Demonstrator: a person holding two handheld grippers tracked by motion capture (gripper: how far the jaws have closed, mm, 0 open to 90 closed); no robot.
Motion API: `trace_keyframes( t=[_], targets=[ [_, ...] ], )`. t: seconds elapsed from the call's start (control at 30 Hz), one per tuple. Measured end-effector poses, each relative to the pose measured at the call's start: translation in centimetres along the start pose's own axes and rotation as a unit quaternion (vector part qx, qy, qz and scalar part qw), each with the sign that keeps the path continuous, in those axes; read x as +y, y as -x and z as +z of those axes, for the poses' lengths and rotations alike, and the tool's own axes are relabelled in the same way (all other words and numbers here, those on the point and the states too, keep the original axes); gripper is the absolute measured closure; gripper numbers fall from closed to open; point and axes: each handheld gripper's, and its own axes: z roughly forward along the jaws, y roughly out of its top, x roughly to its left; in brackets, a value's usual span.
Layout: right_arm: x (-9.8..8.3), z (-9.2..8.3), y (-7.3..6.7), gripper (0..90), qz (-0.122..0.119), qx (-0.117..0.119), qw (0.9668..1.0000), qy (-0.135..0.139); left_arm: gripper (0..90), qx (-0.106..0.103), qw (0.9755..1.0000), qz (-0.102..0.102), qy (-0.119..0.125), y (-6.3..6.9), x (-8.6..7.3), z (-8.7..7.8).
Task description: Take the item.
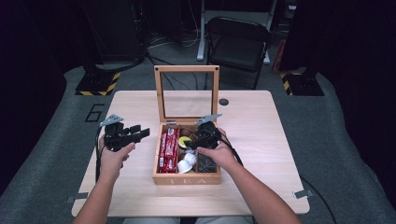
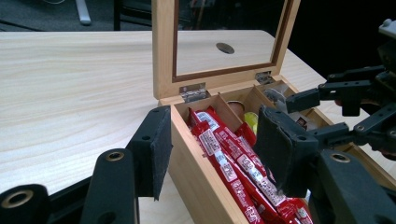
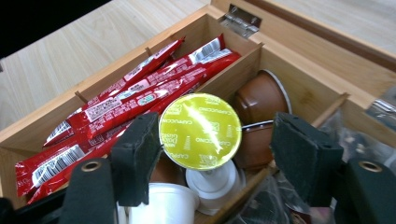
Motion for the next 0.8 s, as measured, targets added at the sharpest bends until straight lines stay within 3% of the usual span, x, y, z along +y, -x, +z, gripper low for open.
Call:
trace_keyframes(
  t=[0.6, 0.8],
  targets=[
    [0.2, 2.0, 0.0, 28.8, -0.005, 0.006, 0.9996, -0.026, 45.9, 0.002, 1.0000, 0.007, 0.006, 0.3, -0.1, -0.8],
    [0.3, 2.5, 0.0, 28.6, 0.004, 0.013, 0.9993, -0.036, 46.0, 0.005, 0.9999, 0.006, 0.011, 0.3, -0.1, -1.0]
  ],
)
